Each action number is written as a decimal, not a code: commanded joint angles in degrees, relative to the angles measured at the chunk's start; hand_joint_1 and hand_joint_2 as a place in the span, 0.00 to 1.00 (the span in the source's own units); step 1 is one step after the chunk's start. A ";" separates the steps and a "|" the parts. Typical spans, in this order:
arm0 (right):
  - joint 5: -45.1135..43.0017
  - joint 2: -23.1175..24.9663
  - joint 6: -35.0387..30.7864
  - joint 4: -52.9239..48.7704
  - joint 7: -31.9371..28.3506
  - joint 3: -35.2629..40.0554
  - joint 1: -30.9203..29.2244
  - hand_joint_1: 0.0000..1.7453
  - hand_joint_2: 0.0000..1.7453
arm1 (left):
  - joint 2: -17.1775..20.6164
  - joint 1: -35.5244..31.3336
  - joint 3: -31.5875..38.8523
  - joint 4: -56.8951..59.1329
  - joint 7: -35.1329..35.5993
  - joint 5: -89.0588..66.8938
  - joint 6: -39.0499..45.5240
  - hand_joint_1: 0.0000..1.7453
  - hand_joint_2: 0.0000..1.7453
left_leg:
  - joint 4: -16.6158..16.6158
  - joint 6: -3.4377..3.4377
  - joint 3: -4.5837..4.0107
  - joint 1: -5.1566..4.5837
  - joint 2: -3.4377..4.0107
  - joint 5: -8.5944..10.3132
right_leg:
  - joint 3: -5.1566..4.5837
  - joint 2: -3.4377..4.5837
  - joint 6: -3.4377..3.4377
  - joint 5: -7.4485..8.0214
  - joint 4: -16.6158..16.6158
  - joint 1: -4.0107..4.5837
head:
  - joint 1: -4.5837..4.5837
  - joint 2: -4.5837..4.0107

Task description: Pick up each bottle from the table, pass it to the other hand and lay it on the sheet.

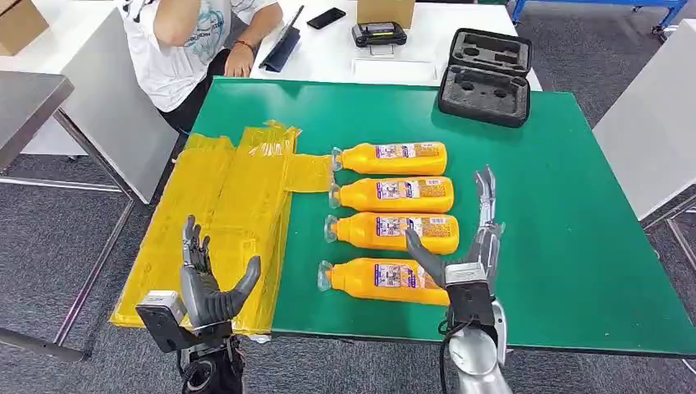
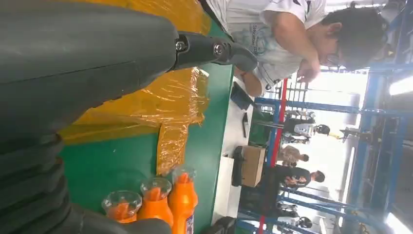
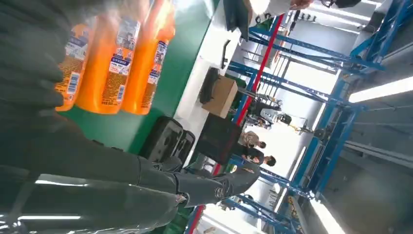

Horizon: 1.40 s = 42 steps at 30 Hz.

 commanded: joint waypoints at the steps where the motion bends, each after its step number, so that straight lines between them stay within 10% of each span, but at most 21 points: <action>1: -0.21 -0.11 -0.16 3.65 0.14 -0.23 -1.35 0.00 1.00 | 2.29 -1.09 -1.16 2.84 0.00 0.13 0.12 0.00 1.00 | -0.09 -0.06 0.35 0.01 0.06 -0.09 | 0.32 0.06 -0.07 -0.07 -0.09 0.01 | 0.00 0.00; 8: -0.13 -0.10 0.15 3.44 0.33 -0.28 -1.56 0.00 1.00 | 2.26 -0.98 -1.09 2.87 0.00 -0.08 0.27 0.00 1.00 | -0.09 -0.05 0.26 0.00 0.04 -0.06 | 0.23 0.04 -0.05 -0.05 -0.07 0.00 | 0.00 0.00; 9: -0.10 -0.06 0.19 3.48 0.35 -0.36 -1.57 0.35 1.00 | 2.30 -0.93 -1.08 2.71 0.00 -0.19 0.28 0.00 1.00 | -0.11 -0.07 0.40 0.01 0.07 -0.12 | 0.37 0.07 -0.08 -0.09 -0.10 0.02 | 0.00 0.00; 11: -0.21 0.03 0.16 3.48 0.27 -0.44 -1.29 0.05 1.00 | 2.50 -0.77 -1.09 2.44 0.00 -0.43 0.15 0.87 1.00 | -0.08 -0.05 0.27 0.00 0.05 -0.08 | 0.25 0.05 -0.05 -0.06 -0.07 0.00 | 0.00 0.00; 12: -0.21 0.03 0.16 3.48 0.27 -0.44 -1.29 0.00 1.00 | 2.50 -0.77 -1.09 2.44 0.00 -0.43 0.15 0.31 1.00 | -0.07 -0.04 0.22 0.00 0.04 -0.06 | 0.20 0.04 -0.05 -0.04 -0.07 0.01 | 0.00 0.00; 13: -0.28 0.11 0.12 3.44 0.15 -0.41 -1.04 0.00 1.00 | 2.63 -0.69 -1.08 2.45 0.00 -0.45 0.09 0.00 1.00 | -0.09 -0.05 0.30 0.00 0.05 -0.08 | 0.28 0.06 -0.06 -0.06 -0.08 0.01 | 0.02 0.00; 14: -0.22 0.06 0.18 3.46 -0.04 -0.24 -0.73 0.21 1.00 | 2.83 -0.53 -1.16 2.41 0.00 -0.59 0.02 0.00 1.00 | -0.09 -0.08 0.53 0.01 0.07 -0.19 | 0.50 0.07 -0.09 -0.16 -0.09 0.02 | 0.00 0.00; 15: -0.38 0.16 0.09 3.57 -0.35 -0.27 -0.38 0.87 1.00 | 2.99 -0.14 -1.34 2.16 0.00 -0.68 -0.26 0.00 1.00 | -0.11 -0.07 0.43 0.00 0.07 -0.13 | 0.39 0.07 -0.07 -0.10 -0.09 0.01 | 0.00 0.00; 16: -0.43 0.18 0.09 3.69 -0.39 -0.28 -0.17 0.21 1.00 | 3.08 -0.01 -1.52 2.10 0.00 -0.86 -0.42 1.00 1.00 | -0.10 -0.05 0.31 0.01 0.05 -0.08 | 0.28 0.05 -0.06 -0.06 -0.10 0.02 | 0.00 0.00; 17: -0.33 0.30 -0.15 3.71 -0.52 -0.35 0.21 0.00 1.00 | 3.27 0.51 -1.86 1.89 0.00 -1.41 -0.70 1.00 1.00 | -0.09 -0.04 0.27 0.00 0.03 -0.07 | 0.25 0.03 -0.05 -0.06 -0.08 0.01 | 0.00 0.00; 18: -0.24 0.26 -0.17 3.71 -0.60 -0.26 0.37 0.00 1.00 | 3.23 0.63 -1.91 1.93 0.00 -1.38 -0.82 0.49 1.00 | -0.11 -0.06 0.42 -0.01 0.04 -0.12 | 0.39 0.04 -0.07 -0.11 -0.09 0.00 | 0.00 0.00; 19: -0.09 0.28 -0.27 3.66 -0.72 -0.32 0.46 0.73 1.00 | 3.24 0.61 -2.03 1.70 0.00 -2.05 -0.48 0.00 1.00 | -0.10 -0.05 0.34 0.01 0.06 -0.10 | 0.31 0.06 -0.07 -0.08 -0.09 0.02 | 0.00 0.00; 20: -0.09 0.34 -0.41 3.71 -0.71 -0.46 0.15 0.77 1.00 | 3.01 0.47 -1.87 1.93 0.00 -1.44 -0.96 0.00 1.00 | -0.08 -0.04 0.22 0.00 0.03 -0.06 | 0.21 0.03 -0.05 -0.05 -0.07 0.00 | 0.00 0.00; 21: -0.09 0.35 -0.43 3.93 -0.71 -0.57 -0.33 0.00 1.00 | 2.89 0.19 -1.79 2.11 0.00 -1.62 -0.84 0.00 1.00 | -0.11 -0.07 0.44 0.01 0.05 -0.14 | 0.41 0.05 -0.08 -0.12 -0.10 0.02 | 0.02 0.00; 42: 5.32 -0.17 -1.17 4.39 3.52 -0.50 -0.14 0.00 1.00 | 2.05 0.23 -0.83 2.71 0.00 -1.35 -0.25 0.00 1.00 | -0.06 -0.04 0.16 0.01 0.01 -0.04 | 0.15 0.01 -0.04 -0.02 -0.07 0.01 | 0.00 0.00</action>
